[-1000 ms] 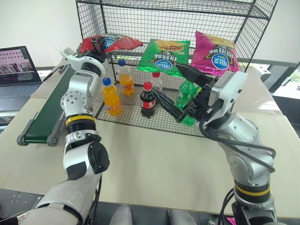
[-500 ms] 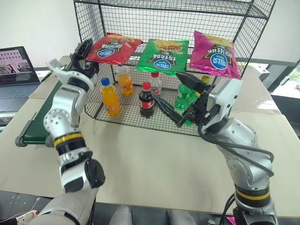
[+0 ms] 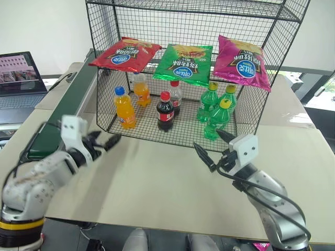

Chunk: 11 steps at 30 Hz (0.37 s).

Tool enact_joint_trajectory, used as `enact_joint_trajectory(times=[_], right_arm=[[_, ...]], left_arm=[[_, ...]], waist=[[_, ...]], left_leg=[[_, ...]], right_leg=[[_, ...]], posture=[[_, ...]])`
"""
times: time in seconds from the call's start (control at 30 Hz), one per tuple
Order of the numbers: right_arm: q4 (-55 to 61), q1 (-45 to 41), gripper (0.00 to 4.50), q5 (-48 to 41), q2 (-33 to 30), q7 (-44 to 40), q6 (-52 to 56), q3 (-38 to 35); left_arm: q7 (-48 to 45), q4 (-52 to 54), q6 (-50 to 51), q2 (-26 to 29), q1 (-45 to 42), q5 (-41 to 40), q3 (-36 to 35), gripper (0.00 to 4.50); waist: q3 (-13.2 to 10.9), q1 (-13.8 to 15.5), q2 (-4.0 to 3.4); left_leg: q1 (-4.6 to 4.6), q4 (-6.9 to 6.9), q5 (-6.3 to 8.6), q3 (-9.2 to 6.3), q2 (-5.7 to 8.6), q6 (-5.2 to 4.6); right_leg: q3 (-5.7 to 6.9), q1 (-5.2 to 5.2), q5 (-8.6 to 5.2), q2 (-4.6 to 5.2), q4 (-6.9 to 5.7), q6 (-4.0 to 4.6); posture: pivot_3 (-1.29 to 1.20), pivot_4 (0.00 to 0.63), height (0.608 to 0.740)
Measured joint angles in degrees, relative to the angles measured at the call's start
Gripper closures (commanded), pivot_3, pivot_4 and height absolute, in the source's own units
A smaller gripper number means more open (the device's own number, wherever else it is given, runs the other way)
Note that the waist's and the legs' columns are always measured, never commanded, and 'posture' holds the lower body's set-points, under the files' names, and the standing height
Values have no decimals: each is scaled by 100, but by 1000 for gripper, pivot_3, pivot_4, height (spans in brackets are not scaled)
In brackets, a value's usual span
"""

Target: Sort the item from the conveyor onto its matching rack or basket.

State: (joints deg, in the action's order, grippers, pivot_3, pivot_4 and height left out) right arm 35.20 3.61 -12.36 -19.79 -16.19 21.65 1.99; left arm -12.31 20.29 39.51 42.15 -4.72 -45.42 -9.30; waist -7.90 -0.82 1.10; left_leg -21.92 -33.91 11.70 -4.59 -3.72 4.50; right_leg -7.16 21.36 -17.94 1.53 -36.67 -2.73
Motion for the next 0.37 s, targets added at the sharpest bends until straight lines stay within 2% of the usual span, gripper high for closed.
enact_joint_trajectory(times=[0.07, 0.13, 0.23, 0.37], right_arm=[[-147, 244, 0, 217, 153, 204, -137, -16], [-286, 347, 0, 351, 216, 304, -241, -22], [-442, 380, 0, 510, 354, 483, -300, -60], [-473, 360, 0, 596, 409, 559, -300, -110]], left_arm=[[-84, -172, -730, -309, 57, 887, 393, 8], [-154, -371, -1130, -521, 89, 1380, 656, 8], [-315, -779, -1552, -879, 55, 1816, 845, 8], [-648, -1090, -1910, -1093, -41, 2174, 965, 8]], waist=[[1, 2, -1], [1, -14, 0], [1, -38, 0], [1, -44, 0]], left_leg=[[2, 0, 0, 1, 1, 0], [-2, 0, 0, 1, 0, -1], [-2, 1, 1, 1, -1, -3], [-3, 1, 1, 1, -1, -4]], right_leg=[[-2, -4, 0, 1, 4, -1], [-2, -1, 0, 0, 4, 0], [-2, 0, -1, -2, -1, 0], [-1, -1, -1, -3, -2, -1]], posture=[[0, 150, 740], [0, 150, 740], [0, 150, 740], [0, 150, 740]])
